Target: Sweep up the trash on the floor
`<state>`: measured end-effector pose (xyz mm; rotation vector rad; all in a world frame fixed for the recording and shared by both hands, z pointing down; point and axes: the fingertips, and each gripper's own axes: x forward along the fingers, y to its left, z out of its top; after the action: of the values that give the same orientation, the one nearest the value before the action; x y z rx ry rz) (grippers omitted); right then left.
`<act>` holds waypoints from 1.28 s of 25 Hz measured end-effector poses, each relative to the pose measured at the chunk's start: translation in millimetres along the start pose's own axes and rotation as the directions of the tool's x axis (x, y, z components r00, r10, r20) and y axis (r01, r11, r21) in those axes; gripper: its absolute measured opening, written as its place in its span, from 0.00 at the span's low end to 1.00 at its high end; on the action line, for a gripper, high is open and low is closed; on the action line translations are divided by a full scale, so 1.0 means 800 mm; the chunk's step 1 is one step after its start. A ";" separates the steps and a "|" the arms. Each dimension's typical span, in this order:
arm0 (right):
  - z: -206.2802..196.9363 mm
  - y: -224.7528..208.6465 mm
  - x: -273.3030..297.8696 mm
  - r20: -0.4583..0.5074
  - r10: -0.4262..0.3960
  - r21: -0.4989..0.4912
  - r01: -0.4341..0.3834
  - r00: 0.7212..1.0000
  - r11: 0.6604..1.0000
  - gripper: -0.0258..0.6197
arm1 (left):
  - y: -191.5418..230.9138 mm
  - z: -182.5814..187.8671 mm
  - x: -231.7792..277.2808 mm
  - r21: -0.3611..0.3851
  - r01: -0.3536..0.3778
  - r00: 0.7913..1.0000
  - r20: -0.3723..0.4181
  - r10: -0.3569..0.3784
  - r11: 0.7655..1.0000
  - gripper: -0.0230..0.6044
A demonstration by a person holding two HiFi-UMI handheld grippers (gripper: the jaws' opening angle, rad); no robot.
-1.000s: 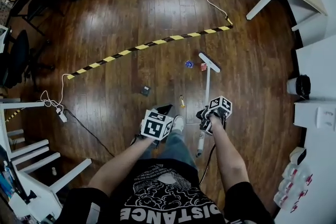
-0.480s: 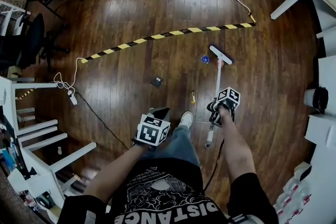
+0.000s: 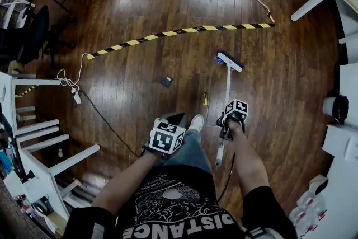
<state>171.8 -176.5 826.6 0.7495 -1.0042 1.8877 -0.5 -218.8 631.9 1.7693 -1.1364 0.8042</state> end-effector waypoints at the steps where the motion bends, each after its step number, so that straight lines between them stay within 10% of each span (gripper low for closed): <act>1: -0.006 -0.001 0.002 -0.006 -0.001 -0.001 0.001 1.000 1.000 0.04 | -0.001 -0.001 -0.001 0.000 0.005 1.000 0.004 -0.005 1.000 0.05; 32: -0.285 0.028 0.132 -0.059 0.008 0.072 -0.004 0.998 0.997 0.04 | 0.069 -0.150 -0.103 0.048 0.131 0.987 0.083 -0.134 0.990 0.05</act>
<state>77.8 54.2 788.9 0.7284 -0.9070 1.9485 -90.1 -91.6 629.8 1.9094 -1.0511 0.6826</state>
